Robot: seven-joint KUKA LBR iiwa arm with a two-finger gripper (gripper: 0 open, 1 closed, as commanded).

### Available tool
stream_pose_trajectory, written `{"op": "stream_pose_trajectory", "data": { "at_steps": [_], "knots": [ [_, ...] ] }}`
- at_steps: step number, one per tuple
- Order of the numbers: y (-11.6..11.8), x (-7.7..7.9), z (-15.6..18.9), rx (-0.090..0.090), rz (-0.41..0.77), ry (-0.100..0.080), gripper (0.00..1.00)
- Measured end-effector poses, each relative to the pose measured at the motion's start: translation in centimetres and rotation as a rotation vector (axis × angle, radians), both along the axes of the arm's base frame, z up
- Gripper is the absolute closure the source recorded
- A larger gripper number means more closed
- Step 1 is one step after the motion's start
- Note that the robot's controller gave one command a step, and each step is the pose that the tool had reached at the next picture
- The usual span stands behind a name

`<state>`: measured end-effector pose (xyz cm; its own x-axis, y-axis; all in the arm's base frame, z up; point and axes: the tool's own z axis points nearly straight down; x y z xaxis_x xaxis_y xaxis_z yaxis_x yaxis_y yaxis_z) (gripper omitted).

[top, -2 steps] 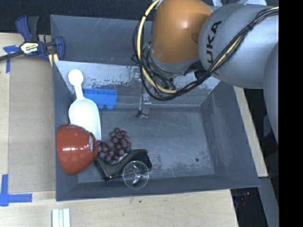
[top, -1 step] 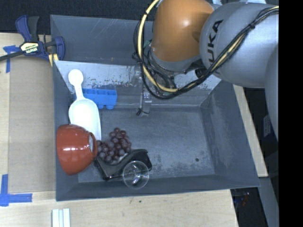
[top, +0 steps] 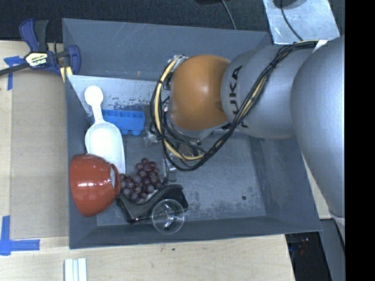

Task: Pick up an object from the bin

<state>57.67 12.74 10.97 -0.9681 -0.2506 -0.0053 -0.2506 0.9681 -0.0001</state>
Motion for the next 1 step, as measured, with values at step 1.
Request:
{"op": "stream_pose_trajectory", "data": {
  "at_steps": [1],
  "knots": [
    [0.85, -1.59, 4.95, 0.003, -0.014, -0.008, 0.0]
  ]
}}
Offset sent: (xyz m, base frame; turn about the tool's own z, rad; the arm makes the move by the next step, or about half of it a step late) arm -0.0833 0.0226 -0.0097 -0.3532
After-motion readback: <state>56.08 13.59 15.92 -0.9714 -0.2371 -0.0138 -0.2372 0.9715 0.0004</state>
